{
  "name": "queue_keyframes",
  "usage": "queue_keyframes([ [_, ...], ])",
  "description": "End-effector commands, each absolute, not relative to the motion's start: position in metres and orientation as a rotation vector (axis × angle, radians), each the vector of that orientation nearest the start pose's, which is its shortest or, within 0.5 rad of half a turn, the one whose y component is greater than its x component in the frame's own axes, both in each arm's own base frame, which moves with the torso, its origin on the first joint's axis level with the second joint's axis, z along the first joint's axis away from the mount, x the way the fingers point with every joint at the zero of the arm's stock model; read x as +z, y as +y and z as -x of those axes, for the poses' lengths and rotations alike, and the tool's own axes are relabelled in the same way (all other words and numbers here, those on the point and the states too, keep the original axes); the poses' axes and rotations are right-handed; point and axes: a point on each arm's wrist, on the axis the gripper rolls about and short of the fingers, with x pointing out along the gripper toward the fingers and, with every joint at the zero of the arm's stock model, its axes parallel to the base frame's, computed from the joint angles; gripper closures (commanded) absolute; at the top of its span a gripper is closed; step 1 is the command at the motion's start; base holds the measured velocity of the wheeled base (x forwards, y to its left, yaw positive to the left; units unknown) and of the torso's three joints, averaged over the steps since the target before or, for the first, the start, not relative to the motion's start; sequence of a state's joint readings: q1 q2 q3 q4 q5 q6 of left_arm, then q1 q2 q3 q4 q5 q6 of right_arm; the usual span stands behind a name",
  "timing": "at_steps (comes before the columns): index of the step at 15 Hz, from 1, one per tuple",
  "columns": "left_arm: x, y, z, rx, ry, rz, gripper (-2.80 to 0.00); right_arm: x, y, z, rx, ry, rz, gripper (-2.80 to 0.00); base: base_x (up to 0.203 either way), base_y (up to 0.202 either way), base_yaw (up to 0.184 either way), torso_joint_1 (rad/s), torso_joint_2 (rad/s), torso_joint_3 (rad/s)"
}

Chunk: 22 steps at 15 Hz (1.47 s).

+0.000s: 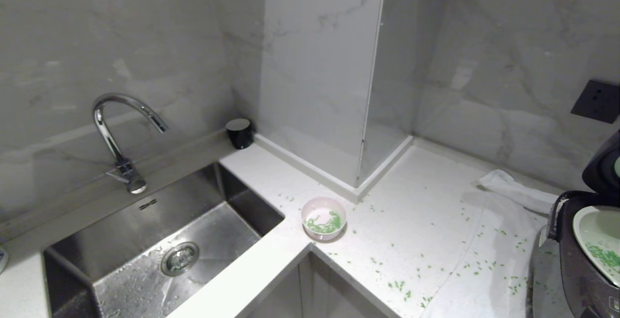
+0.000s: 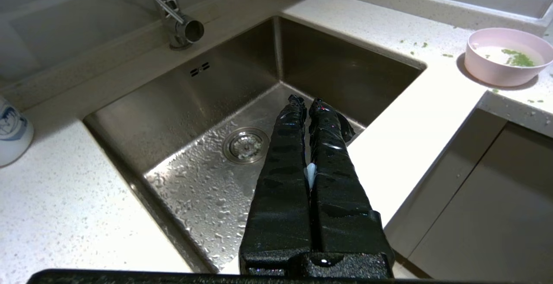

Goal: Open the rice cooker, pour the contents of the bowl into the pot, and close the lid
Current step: Pour the water from the bowl into the rice cooker

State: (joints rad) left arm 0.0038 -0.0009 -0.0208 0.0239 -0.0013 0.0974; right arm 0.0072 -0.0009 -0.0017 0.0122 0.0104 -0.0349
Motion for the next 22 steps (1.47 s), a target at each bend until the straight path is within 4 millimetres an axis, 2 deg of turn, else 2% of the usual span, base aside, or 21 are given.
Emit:
queue_keyframes([
  [1,0.0759,-0.0003,0.0242,-0.005,0.018,-0.097,0.0,0.0746,0.0001,0.0229,0.019,0.01,0.035,0.0,0.0,0.0,0.0,0.0,0.0,0.0],
  [22,0.0762,0.0,0.0242,0.006,0.016,-0.06,0.0,0.0749,0.0002,0.023,0.025,0.011,0.043,0.0,0.0,0.0,0.0,0.0,0.0,0.0],
])
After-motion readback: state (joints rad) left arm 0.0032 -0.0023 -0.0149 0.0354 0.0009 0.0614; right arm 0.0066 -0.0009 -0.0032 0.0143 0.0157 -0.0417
